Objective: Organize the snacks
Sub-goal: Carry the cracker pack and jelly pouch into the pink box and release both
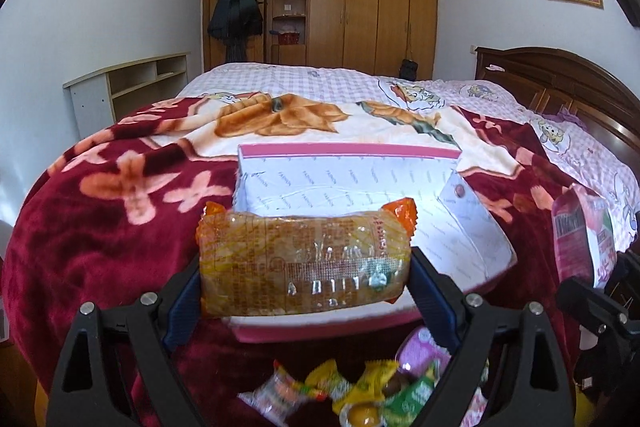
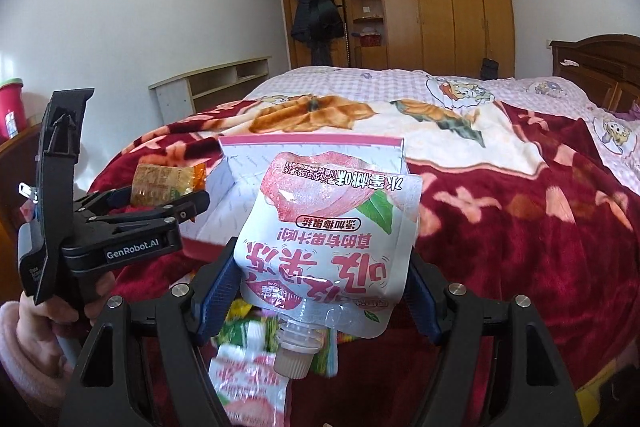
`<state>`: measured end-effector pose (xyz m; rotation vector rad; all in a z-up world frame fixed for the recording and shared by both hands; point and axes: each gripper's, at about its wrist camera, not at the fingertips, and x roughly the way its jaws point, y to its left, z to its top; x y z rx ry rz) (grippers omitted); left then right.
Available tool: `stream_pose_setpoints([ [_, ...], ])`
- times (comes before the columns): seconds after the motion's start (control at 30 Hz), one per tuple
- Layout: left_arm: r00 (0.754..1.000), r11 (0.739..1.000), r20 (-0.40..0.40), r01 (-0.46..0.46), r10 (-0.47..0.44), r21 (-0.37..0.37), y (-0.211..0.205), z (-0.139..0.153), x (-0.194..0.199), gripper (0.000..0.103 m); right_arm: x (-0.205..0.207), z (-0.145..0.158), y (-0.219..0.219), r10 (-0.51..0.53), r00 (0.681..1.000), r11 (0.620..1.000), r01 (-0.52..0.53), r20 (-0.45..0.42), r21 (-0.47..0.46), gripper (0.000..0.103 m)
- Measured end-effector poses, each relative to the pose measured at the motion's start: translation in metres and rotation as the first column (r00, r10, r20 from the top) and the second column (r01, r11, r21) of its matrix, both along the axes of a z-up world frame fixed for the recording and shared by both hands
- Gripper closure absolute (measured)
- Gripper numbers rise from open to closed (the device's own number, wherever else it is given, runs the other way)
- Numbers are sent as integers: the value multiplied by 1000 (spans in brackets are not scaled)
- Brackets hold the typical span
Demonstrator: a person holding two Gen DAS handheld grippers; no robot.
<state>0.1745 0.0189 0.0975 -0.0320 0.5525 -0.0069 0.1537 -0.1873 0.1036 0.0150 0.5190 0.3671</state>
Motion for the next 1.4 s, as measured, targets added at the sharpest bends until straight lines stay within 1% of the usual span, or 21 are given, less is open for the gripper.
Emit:
stream_pose_setpoints([
  [0.1,1000,1000,-16,3,-3,-1,-3,-4,15,9,16,1,3,-1,1000,1000,1,-3,-7,28],
  [0.23,999,1000,-37,-4,4,12,-7,-14,36,9,42,-2,6,0,1000,1000,0,-27,-5,28],
  [0.37,998,1000,-58,-11,12,13,-7,-24,55,9,70,-10,9,-1,998,1000,0,-66,-12,28],
  [0.5,994,1000,-106,-23,24,11,-4,-37,77,9,94,-19,13,-13,994,1000,11,-111,-22,28],
  [0.6,992,1000,-122,-25,26,10,-3,-44,85,9,108,-29,14,-16,991,1000,14,-134,-22,28],
  [0.77,985,1000,-170,-25,28,14,-3,-56,96,9,127,-43,17,-4,985,1000,1,-173,-17,28],
  [0.93,984,1000,-179,-19,17,-6,-1,-57,95,9,139,-51,22,-3,984,999,-3,-178,-35,28],
  [1.07,980,1000,-200,-22,24,11,-2,-56,94,9,143,-58,26,-4,984,998,-6,-180,-58,27],
  [1.2,978,1000,-207,-25,28,18,-3,-56,94,9,147,-63,26,-20,980,1000,16,-198,-26,25],
  [1.27,976,999,-214,-28,34,35,-3,-57,95,8,148,-65,26,-23,977,1000,19,-211,-19,25],
  [1.37,977,999,-212,-22,31,45,-5,-57,95,6,146,-65,24,-31,981,999,26,-193,-28,23],
  [1.4,978,999,-209,-18,27,43,-5,-58,95,5,145,-64,22,-33,982,999,29,-187,-25,20],
])
